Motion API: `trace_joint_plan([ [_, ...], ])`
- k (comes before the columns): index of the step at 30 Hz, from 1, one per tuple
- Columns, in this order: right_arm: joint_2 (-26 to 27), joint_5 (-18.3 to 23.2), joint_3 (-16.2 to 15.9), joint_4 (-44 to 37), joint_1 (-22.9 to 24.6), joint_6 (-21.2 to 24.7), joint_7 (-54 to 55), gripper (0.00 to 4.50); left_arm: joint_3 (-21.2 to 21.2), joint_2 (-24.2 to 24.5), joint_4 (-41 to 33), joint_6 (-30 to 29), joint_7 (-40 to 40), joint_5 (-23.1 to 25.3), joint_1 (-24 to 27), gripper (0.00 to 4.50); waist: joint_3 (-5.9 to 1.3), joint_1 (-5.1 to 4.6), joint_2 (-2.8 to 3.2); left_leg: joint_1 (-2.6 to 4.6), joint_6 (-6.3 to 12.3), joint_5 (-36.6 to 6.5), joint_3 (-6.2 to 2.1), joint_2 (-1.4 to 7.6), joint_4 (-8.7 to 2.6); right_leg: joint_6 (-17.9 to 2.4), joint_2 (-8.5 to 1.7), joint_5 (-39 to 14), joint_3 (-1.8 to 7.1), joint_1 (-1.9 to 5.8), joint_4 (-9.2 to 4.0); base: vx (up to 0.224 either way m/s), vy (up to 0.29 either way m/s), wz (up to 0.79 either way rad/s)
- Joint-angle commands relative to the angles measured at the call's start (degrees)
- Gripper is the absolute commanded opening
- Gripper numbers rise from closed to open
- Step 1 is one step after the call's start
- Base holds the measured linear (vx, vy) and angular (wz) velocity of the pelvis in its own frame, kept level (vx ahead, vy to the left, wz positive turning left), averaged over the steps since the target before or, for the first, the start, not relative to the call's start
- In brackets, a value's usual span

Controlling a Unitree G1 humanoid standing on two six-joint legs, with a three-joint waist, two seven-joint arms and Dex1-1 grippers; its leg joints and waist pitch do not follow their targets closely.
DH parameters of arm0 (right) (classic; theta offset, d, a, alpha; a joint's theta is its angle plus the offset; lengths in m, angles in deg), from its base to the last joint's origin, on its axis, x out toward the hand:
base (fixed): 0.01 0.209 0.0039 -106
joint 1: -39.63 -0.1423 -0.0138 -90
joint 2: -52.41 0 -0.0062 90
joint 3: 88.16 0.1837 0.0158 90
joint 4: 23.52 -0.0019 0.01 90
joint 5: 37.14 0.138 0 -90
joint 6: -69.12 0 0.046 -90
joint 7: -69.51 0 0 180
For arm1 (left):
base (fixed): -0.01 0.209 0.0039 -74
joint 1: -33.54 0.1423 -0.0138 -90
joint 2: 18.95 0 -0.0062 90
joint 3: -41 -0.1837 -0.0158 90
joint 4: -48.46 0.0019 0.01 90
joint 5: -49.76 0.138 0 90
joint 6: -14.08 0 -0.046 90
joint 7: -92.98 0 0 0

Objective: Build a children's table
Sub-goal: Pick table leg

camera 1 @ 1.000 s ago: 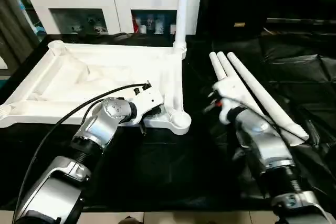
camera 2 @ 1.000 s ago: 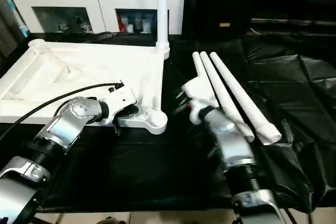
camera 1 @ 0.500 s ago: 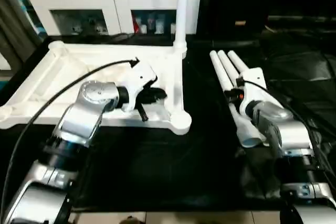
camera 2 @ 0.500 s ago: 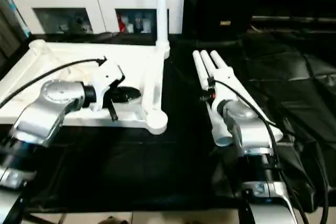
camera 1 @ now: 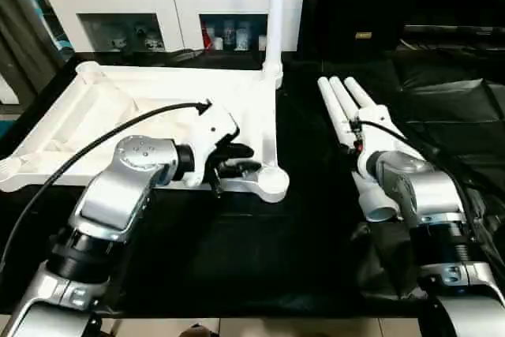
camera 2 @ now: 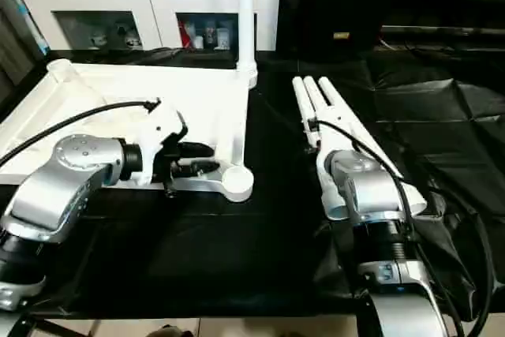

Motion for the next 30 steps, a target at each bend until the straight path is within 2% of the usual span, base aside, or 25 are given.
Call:
trace_joint_plan([
  [1,-0.40,-0.36,0.54,-0.84,-1.10,1.46,0.61,2.58,-0.31,0.56,-1.03,-0.72,-0.30,-0.50,-0.02,2.24,-3.99,-0.02,-0.51,0.39,-0.34,-11.27,-0.18,0.97,-3.54,-9.19,-2.28,-13.39,2.33,3.02,-4.05,0.000,0.000,0.00],
  [3,-0.64,-0.34,0.99,-0.99,-1.26,2.61,0.95,2.66,-0.37,0.81,-1.49,-1.15,-0.38,-0.50,0.03,2.33,-4.06,0.00,-0.40,0.36,-0.37,-10.71,-0.16,0.94,-3.47,-9.44,-2.25,-12.15,2.34,3.08,-3.96,0.000,0.000,0.00],
  [5,-0.75,0.05,1.43,-0.91,-1.33,3.78,0.74,2.97,-0.66,1.19,-1.57,-1.12,-0.54,-0.25,-0.01,2.63,-4.07,0.02,-0.29,0.42,-0.45,-10.80,-0.17,0.91,-3.44,-9.75,-2.24,-11.60,2.33,3.12,-3.89,0.000,0.000,0.00],
  [7,-0.66,1.04,2.00,-0.29,-1.41,4.88,0.22,3.04,-1.06,1.59,-1.88,-1.40,-0.50,-0.41,-0.07,2.70,-4.06,-0.03,-0.32,0.43,-0.46,-11.10,-0.16,0.90,-3.45,-9.84,-2.19,-11.53,2.33,3.16,-3.88,0.000,0.000,0.00],
  [8,-0.56,1.73,2.18,0.11,-1.43,5.72,-0.33,3.25,-1.20,1.74,-2.02,-1.53,-0.39,-0.56,-0.10,2.93,-4.04,0.01,-0.25,0.43,-0.53,-11.35,-0.17,0.88,-3.44,-9.84,-2.26,-11.96,2.32,3.17,-3.93,0.000,0.000,0.00],
  [10,-0.41,2.45,2.34,0.58,-1.39,6.37,-1.00,3.40,-1.32,1.86,-2.11,-1.60,-0.35,-0.67,-0.13,3.08,-4.03,0.04,-0.27,0.44,-0.53,-11.68,-0.21,0.93,-3.49,-9.78,-2.28,-12.37,2.29,3.19,-3.97,0.000,0.000,0.00],
  [12,-0.12,3.36,2.60,2.13,-1.29,7.62,-1.78,3.44,-1.59,1.99,-2.06,-1.59,-0.40,-0.63,-0.29,3.12,-4.04,0.03,-0.31,0.45,-0.48,-11.84,-0.19,0.92,-3.46,-9.84,-2.32,-12.51,2.30,3.22,-4.00,0.000,0.000,0.00],
  [13,0.09,3.63,3.00,3.13,-1.36,8.20,-1.67,3.47,-1.76,2.13,-2.12,-1.62,-0.53,-0.59,-0.36,3.37,-4.02,0.01,-0.39,0.37,-0.58,-11.58,-0.19,0.89,-3.43,-10.02,-2.31,-12.50,2.27,3.23,-4.00,0.000,0.000,0.00],
  [16,0.57,4.20,4.13,5.09,-1.39,8.26,-1.34,3.47,-2.16,2.45,-2.61,-1.85,-0.90,-0.67,-0.30,3.58,-3.97,0.01,-0.26,0.48,-0.81,-12.31,-0.20,0.91,-3.48,-9.90,-2.38,-13.70,2.26,3.14,-4.10,0.000,0.000,0.00],
  [18,0.65,4.38,4.37,5.53,-1.54,8.89,-1.58,3.30,-2.51,2.80,-3.02,-2.12,-1.30,-0.93,-0.23,3.65,-4.01,0.08,-0.27,0.52,-0.93,-12.28,-0.24,0.92,-3.49,-10.02,-2.36,-13.69,2.24,3.15,-4.06,0.000,0.000,0.00],
  [19,0.66,4.42,4.30,5.49,-1.55,9.09,-1.57,3.13,-2.70,2.99,-3.16,-2.12,-1.40,-0.95,-0.23,3.87,-4.00,0.08,-0.24,0.56,-1.00,-12.25,-0.25,0.97,-3.50,-9.94,-2.31,-13.39,2.24,3.11,-3.99,0.000,0.000,0.00],
  [21,0.65,4.84,4.18,5.62,-1.64,9.99,-1.77,3.01,-2.91,3.15,-3.42,-2.25,-1.45,-1.08,-0.23,4.01,-4.03,0.11,-0.28,0.57,-1.04,-11.99,-0.23,0.96,-3.48,-10.02,-2.31,-12.92,2.24,3.15,-3.93,0.000,0.000,0.00],
  [26,0.94,5.46,5.15,7.42,-2.27,9.35,-1.50,2.60,-3.35,3.34,-3.87,-2.57,-1.48,-1.51,-0.25,4.45,-4.10,0.09,-0.39,0.52,-1.02,-11.49,-0.18,0.90,-3.39,-10.24,-2.33,-12.50,2.24,3.20,-3.84,0.000,0.000,0.00],
  [30,1.06,5.85,6.09,8.30,-2.55,9.14,-1.09,2.31,-3.43,3.13,-3.37,-2.23,-0.76,-1.27,-0.29,4.50,-4.05,0.06,-0.75,0.57,-0.98,-11.81,-0.11,0.91,-3.42,-9.96,-2.34,-13.71,2.24,3.15,-4.01,0.000,0.000,0.00],
])
